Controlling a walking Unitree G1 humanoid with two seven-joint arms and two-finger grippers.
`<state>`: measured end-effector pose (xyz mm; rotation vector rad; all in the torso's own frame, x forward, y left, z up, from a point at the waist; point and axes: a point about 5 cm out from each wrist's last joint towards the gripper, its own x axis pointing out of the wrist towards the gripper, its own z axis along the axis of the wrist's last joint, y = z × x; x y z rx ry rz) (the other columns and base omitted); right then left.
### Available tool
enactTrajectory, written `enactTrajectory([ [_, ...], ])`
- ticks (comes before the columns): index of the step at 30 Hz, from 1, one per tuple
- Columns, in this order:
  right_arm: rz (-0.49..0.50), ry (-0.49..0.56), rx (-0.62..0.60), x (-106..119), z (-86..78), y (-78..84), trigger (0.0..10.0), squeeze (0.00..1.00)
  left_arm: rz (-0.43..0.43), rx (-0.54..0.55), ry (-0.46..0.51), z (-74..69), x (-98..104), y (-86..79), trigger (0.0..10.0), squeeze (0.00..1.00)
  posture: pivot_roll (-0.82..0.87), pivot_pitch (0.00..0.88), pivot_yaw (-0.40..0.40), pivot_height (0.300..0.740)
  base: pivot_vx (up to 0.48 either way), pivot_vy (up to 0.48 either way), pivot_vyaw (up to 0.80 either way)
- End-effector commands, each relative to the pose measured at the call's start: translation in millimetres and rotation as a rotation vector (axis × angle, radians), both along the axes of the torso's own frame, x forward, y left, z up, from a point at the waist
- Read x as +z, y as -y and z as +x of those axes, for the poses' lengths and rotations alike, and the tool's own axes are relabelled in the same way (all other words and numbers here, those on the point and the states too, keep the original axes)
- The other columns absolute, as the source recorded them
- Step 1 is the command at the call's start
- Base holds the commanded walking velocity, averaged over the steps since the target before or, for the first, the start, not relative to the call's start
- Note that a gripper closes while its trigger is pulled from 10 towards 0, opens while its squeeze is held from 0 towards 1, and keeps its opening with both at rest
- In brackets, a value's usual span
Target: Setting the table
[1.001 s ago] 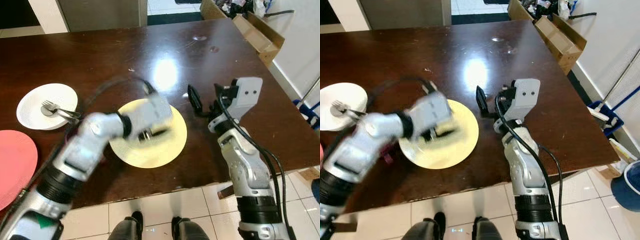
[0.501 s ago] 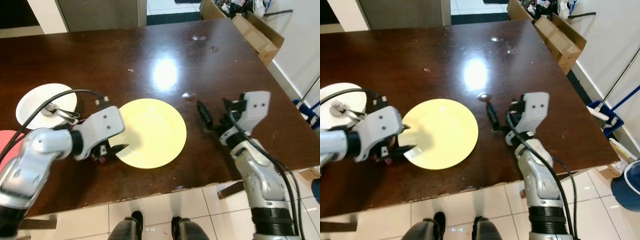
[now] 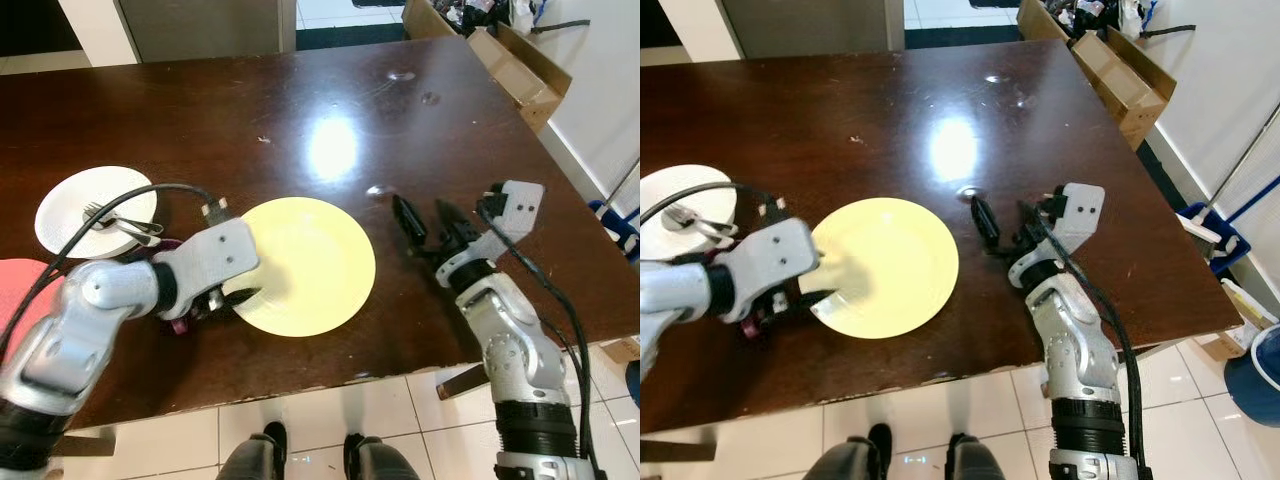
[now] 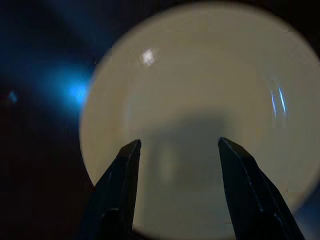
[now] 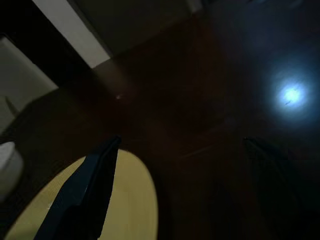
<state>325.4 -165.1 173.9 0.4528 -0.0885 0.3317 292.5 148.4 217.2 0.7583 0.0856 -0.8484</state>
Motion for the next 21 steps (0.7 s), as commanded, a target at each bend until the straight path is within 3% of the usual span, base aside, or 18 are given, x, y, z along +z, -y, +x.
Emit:
enactTrajectory([
  [1,0.015,-0.070,0.022,-11.2,-1.8,0.1,10.0,0.00,-0.016,0.003,0.009,4.0,-2.3,5.2,10.0,0.00,-0.05,0.151,0.058,0.740,0.000,0.000,0.00],
  [7,-0.089,-0.145,0.034,-26.0,-4.2,0.8,10.0,0.00,-0.074,-0.019,0.047,14.3,5.3,25.2,10.0,0.00,-0.05,0.152,0.056,0.740,0.000,0.000,0.00],
  [8,-0.096,-0.159,0.036,-27.9,-4.9,1.2,10.0,0.00,0.037,-0.073,0.064,14.1,-4.4,31.1,10.0,0.00,-0.06,0.152,0.055,0.740,0.000,0.000,0.00],
  [9,-0.096,-0.159,0.036,-27.9,-4.9,1.2,10.0,0.00,0.037,-0.073,0.064,14.1,-4.4,31.1,10.0,0.00,-0.06,0.152,0.055,0.740,0.000,0.000,0.00],
  [11,-0.094,-0.155,0.032,-26.6,-4.7,2.5,10.0,0.00,0.122,-0.089,0.074,16.2,-13.0,33.8,10.0,0.00,-0.06,0.152,0.055,0.740,0.000,0.000,0.00],
  [13,-0.089,-0.143,0.025,-21.4,-3.6,4.0,10.0,0.00,0.260,-0.132,0.110,20.1,-17.5,38.7,10.0,0.00,-0.06,0.158,0.054,0.740,0.000,0.000,0.00],
  [18,-0.084,-0.134,0.020,-18.5,-2.3,5.1,10.0,0.00,0.357,-0.156,0.153,23.8,-17.7,40.0,10.0,0.00,-0.06,0.161,0.055,0.740,0.000,0.000,0.00],
  [19,-0.080,-0.126,0.019,-16.8,-2.1,4.9,10.0,0.00,0.403,-0.156,0.167,26.5,-15.6,35.6,10.0,0.00,-0.07,0.162,0.056,0.740,0.000,0.000,0.00],
  [21,-0.076,-0.123,0.018,-16.2,-2.5,4.9,10.0,0.00,0.412,-0.154,0.160,27.0,-11.3,28.0,10.0,0.00,-0.06,0.164,0.057,0.740,0.000,0.000,0.00],
])
